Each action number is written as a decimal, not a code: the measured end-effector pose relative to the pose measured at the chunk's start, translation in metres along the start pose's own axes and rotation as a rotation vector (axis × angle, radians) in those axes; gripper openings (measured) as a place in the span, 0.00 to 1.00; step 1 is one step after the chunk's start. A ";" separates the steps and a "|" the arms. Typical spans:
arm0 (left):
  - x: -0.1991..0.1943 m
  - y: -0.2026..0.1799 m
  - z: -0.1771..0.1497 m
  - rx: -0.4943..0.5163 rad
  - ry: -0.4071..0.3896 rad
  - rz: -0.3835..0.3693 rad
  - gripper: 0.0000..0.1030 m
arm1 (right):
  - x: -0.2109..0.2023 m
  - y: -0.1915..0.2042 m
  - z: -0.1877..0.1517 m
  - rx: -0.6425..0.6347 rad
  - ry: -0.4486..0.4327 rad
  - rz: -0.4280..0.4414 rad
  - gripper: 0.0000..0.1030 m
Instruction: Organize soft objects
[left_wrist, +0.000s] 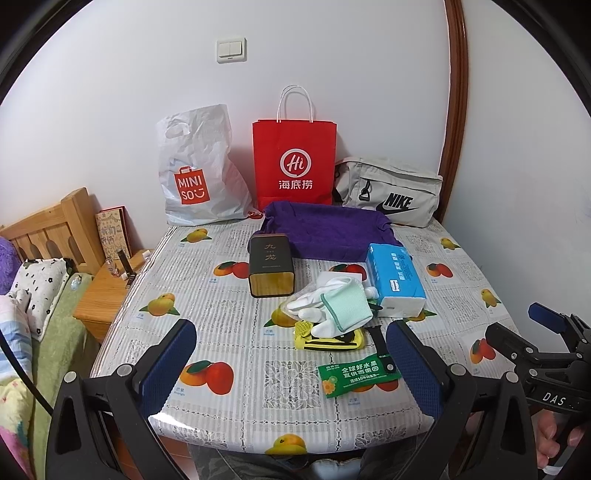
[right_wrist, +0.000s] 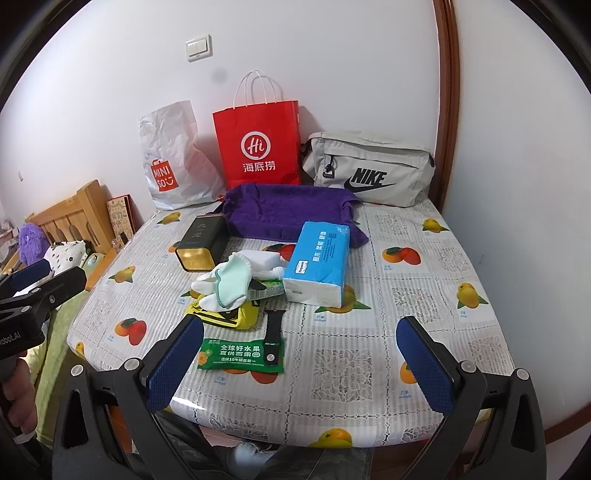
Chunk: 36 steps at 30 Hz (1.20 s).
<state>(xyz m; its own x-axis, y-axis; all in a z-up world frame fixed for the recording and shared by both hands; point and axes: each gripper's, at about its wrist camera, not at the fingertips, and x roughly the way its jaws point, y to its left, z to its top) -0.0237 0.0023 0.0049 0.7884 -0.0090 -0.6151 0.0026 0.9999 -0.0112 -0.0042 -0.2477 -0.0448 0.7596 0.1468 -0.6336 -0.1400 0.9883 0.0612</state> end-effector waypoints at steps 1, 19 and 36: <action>0.000 0.000 0.000 -0.001 -0.001 0.000 1.00 | 0.000 0.000 0.000 0.001 -0.001 0.000 1.00; -0.006 0.003 0.004 -0.001 -0.002 -0.003 1.00 | 0.000 0.002 0.000 -0.006 0.011 0.004 1.00; -0.007 0.007 0.007 -0.005 -0.007 0.000 1.00 | 0.002 0.002 0.000 -0.008 0.009 0.009 1.00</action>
<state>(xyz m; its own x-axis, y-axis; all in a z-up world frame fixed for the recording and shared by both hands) -0.0252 0.0090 0.0144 0.7927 -0.0091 -0.6095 -0.0005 0.9999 -0.0155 -0.0031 -0.2455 -0.0453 0.7526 0.1550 -0.6400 -0.1515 0.9866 0.0608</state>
